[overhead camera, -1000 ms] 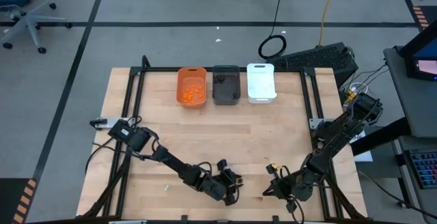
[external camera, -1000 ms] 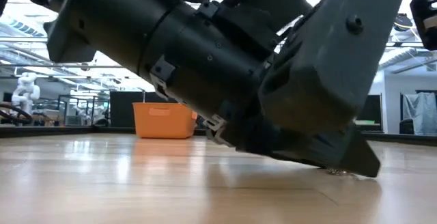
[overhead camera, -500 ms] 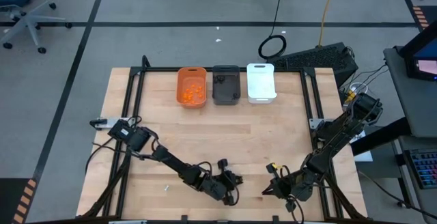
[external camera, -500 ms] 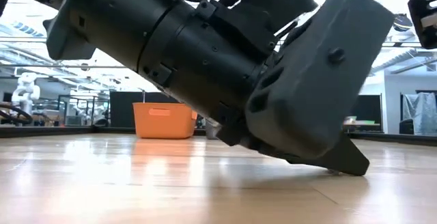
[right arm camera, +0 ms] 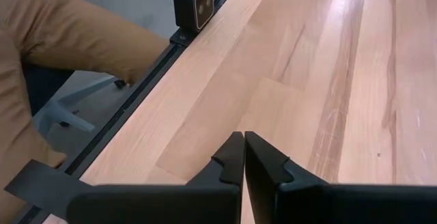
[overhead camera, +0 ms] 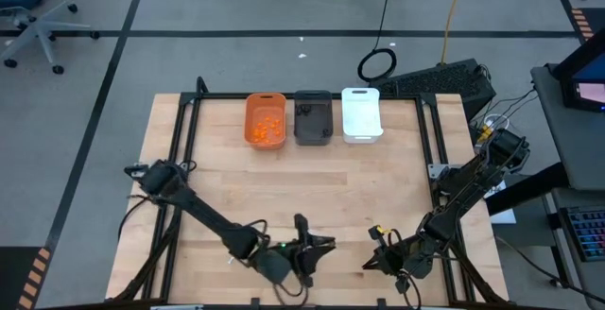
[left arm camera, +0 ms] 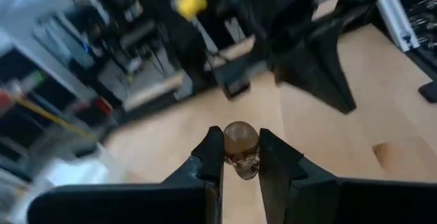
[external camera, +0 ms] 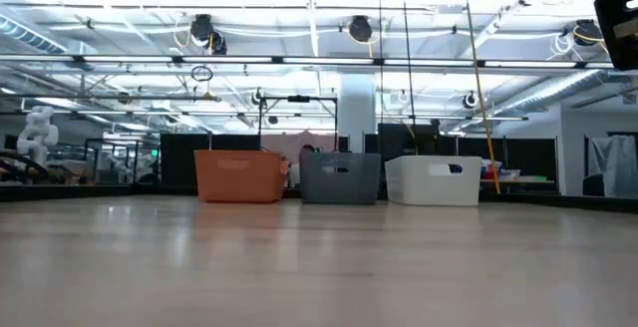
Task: Sort Halloween decoration
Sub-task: Put the black skull toy into the black bin
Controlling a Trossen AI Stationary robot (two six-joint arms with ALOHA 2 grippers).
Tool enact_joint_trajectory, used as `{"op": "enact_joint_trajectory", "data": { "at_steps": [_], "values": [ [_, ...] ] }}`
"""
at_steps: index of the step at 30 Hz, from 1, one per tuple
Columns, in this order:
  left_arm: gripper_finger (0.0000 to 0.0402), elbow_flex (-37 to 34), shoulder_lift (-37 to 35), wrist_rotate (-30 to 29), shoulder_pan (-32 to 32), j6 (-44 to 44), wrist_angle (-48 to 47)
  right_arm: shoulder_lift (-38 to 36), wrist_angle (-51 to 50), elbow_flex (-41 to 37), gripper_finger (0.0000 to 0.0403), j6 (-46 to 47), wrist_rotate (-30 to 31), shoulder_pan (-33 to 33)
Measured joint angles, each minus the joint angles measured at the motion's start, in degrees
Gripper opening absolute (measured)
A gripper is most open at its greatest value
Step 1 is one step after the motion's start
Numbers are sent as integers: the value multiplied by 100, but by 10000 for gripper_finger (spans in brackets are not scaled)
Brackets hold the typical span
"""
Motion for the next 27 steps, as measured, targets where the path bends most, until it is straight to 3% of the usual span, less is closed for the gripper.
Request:
{"op": "enact_joint_trajectory", "data": {
  "at_steps": [7,15,27],
  "values": [
    [50,-2,-537,-67,-232,1756,-43,0,6,0,0,-3,0,0],
    [51,0,-532,-67,-418,4670,-21,0,6,0,0,-22,2,-9],
    [51,0,-531,-34,-460,5500,20,0,6,0,0,-46,2,-9]
  ]
}}
